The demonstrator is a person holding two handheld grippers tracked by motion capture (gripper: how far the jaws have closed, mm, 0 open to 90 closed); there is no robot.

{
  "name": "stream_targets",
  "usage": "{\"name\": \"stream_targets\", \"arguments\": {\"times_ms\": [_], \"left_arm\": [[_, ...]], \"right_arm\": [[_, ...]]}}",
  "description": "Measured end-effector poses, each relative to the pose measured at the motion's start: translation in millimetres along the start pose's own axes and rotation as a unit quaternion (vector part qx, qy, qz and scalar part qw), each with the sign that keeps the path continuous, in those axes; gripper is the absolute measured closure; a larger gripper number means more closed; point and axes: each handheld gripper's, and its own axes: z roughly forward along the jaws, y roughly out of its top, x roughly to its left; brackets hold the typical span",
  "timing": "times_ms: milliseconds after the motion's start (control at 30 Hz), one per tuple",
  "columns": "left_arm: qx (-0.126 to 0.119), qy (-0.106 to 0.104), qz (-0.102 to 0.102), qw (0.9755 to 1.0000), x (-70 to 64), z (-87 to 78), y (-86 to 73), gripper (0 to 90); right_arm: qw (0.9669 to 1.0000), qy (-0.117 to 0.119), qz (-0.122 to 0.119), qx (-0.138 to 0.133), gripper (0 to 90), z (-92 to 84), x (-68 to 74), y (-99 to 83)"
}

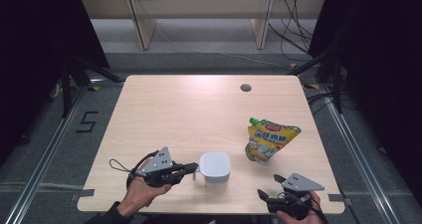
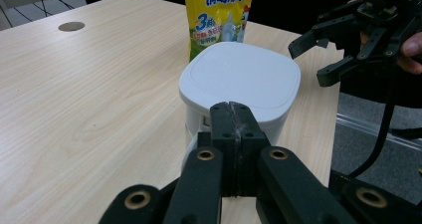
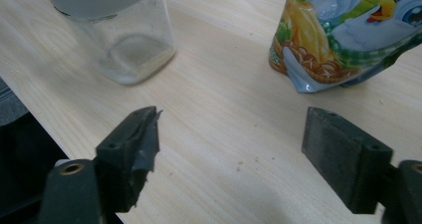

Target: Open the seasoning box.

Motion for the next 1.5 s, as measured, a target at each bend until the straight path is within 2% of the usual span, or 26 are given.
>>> {"name": "stream_targets", "arguments": {"times_ms": [33, 100, 133, 200, 233, 267, 433, 467, 567, 633, 667, 767, 800, 833, 967, 1033, 1100, 1133, 1167, 1233, 1267, 1300, 1367, 1400, 1467, 1500], "left_arm": [[0.0, 0.003, -0.006, 1.0, -0.3, -0.3, 0.9, 89.1], [-0.006, -0.002, -0.001, 1.0, 0.6, -0.6, 3.7, 89.1], [-0.004, 0.001, 0.002, 1.0, -1.2, -0.2, 6.6, 89.1], [-0.006, 0.0, 0.003, 1.0, -2.3, 2.9, 9.1, 89.1], [0.0, 0.002, 0.009, 1.0, -2.2, 3.9, 10.6, 89.1], [-0.001, -0.001, 0.012, 0.9999, -1.5, 6.0, 11.5, 89.1], [0.0, 0.003, 0.003, 1.0, 2.2, 13.0, 12.5, 89.1], [0.001, 0.007, 0.003, 1.0, 2.6, 13.5, 13.2, 89.1], [-0.001, 0.007, 0.007, 1.0, 2.4, 15.4, 13.3, 89.1], [-0.002, 0.006, 0.006, 1.0, 3.1, 15.3, 13.0, 89.1], [-0.005, 0.006, 0.004, 1.0, 2.5, 15.5, 12.4, 89.1], [-0.005, 0.01, -0.001, 0.9999, 0.3, 13.7, 10.8, 89.0], [-0.004, 0.011, 0.004, 0.9999, 0.9, 13.0, 10.6, 89.0], [-0.005, 0.01, 0.008, 0.9999, 1.3, 12.7, 10.3, 89.0], [-0.009, 0.011, 0.007, 0.9999, 0.7, 12.5, 9.4, 89.1], [-0.008, 0.014, 0.001, 0.9999, -0.6, 11.9, 9.0, 89.0], [-0.013, 0.01, 0.001, 0.9999, 0.7, 12.2, 8.3, 89.0], [-0.013, 0.011, 0.001, 0.9999, 0.5, 12.1, 8.2, 89.0], [-0.008, 0.015, 0.004, 0.9998, 0.1, 11.2, 8.3, 89.0], [-0.007, 0.016, 0.005, 0.9998, -0.1, 10.5, 8.2, 89.0], [-0.007, 0.018, 0.005, 0.9998, -0.2, 10.4, 8.0, 89.0], [-0.008, 0.018, 0.005, 0.9998, -0.3, 10.3, 7.6, 89.0], [-0.011, 0.019, 0.0, 0.9998, -0.6, 10.4, 6.9, 89.1], [-0.014, 0.019, -0.002, 0.9997, -0.2, 10.1, 5.9, 89.0], [-0.015, 0.015, 0.005, 0.9998, 1.1, 10.1, 6.0, 89.1], [-0.016, 0.018, -0.008, 0.9997, -0.3, 10.2, 5.5, 89.0]], "right_arm": [[1.0, 0.003, -0.006, 0.0, 28.1, -0.2, -0.7, 0.2], [1.0, 0.003, -0.003, 0.005, 29.4, -1.4, -0.2, 0.3], [0.9998, -0.003, -0.016, -0.009, 31.7, -1.3, -2.2, 0.6], [0.9998, 0.0, -0.018, -0.01, 34.0, -1.2, -2.2, 0.7], [0.9999, 0.011, -0.012, -0.005, 35.0, -0.5, -1.5, 0.7], [0.9998, 0.005, -0.02, -0.008, 36.5, -0.8, -1.8, 0.8], [0.9997, 0.003, -0.017, -0.016, 42.5, -2.8, 0.1, 1.1], [0.9999, 0.007, -0.004, -0.01, 43.3, -3.6, 2.1, 1.1], [0.9993, 0.003, -0.025, -0.026, 45.9, -4.0, -1.4, 2.5], [0.9992, 0.007, -0.024, -0.03, 47.9, -5.6, -1.3, 3.5], [0.9995, 0.009, -0.006, -0.031, 48.6, -6.3, 1.9, 3.5], [0.9988, 0.009, -0.016, -0.046, 52.1, -6.1, 1.4, 5.0], [0.9982, 0.014, -0.027, -0.052, 53.7, -5.1, 0.1, 6.0], [0.9989, 0.017, -0.001, -0.044, 56.0, -6.3, 5.0, 5.8], [0.9983, 0.025, -0.002, -0.053, 63.1, -6.4, 6.9, 10.6], [0.9968, 0.032, -0.018, -0.071, 69.3, -4.0, 11.9, 16.5], [0.9965, 0.027, -0.02, -0.076, 72.8, -3.5, 16.8, 20.0], [0.9963, 0.038, -0.013, -0.076, 74.7, -3.5, 18.9, 21.7], [0.995, 0.039, -0.031, -0.086, 76.2, -1.0, 17.9, 23.5], [0.9944, 0.047, -0.031, -0.089, 78.2, 0.9, 20.4, 26.0], [0.9937, 0.042, -0.048, -0.092, 79.3, 1.3, 20.2, 27.8], [0.9939, 0.048, -0.04, -0.091, 80.6, 2.4, 22.8, 28.5], [0.9934, 0.045, -0.048, -0.094, 81.6, 3.7, 22.8, 30.1], [0.9925, 0.057, -0.053, -0.095, 83.1, 6.6, 25.5, 33.4], [0.992, 0.062, -0.05, -0.098, 86.5, 8.2, 29.6, 36.6], [0.9911, 0.067, -0.058, -0.099, 87.4, 10.3, 30.2, 38.8]]}}
